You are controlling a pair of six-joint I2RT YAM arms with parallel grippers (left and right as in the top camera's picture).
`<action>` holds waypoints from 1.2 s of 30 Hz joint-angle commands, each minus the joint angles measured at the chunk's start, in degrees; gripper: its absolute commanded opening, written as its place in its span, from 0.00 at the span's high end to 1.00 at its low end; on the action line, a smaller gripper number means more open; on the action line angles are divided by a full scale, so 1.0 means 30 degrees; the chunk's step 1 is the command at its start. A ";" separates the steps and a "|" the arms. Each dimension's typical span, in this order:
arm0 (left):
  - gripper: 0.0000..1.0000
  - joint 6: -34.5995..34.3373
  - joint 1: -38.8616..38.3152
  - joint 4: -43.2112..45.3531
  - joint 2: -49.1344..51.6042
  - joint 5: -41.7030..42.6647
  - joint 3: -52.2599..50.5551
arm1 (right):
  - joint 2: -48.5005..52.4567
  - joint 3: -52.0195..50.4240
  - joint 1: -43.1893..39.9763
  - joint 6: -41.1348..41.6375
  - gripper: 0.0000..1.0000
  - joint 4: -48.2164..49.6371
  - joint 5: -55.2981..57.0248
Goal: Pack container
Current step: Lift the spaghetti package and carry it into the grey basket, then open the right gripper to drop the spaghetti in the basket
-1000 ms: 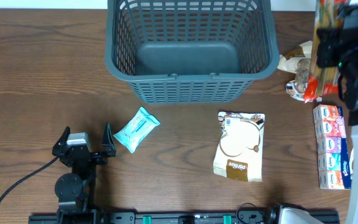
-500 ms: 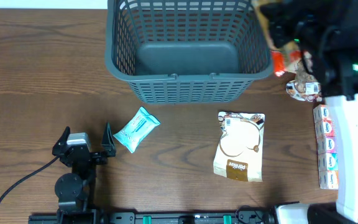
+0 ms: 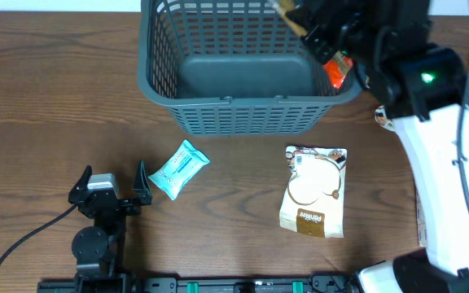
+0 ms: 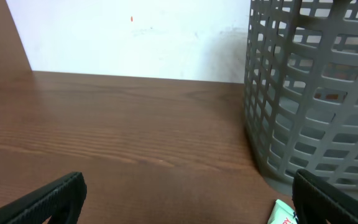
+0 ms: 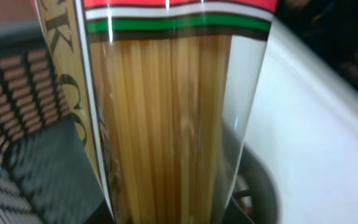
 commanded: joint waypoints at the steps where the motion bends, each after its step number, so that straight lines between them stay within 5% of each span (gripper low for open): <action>1: 0.01 -0.0029 -0.0022 -0.0780 -0.0102 -0.0277 -0.0299 | 0.1035 0.0736 0.0444 -0.1129 0.99 0.0255 -0.0299; 25: 0.01 -0.0029 -0.0022 -0.0801 -0.0102 -0.0284 -0.0299 | 0.7861 0.0736 0.0481 -0.3570 0.99 -0.3738 -0.3395; 31: 0.01 -0.0029 -0.0022 -0.0801 -0.0102 -0.0277 -0.0299 | 0.8036 0.0736 0.0481 -0.3563 0.89 -0.3876 -0.3337; 36: 0.01 -0.0029 -0.0022 -0.0801 -0.0102 -0.0284 -0.0299 | 0.8036 0.0736 0.0481 -0.3453 0.68 -0.3993 -0.3330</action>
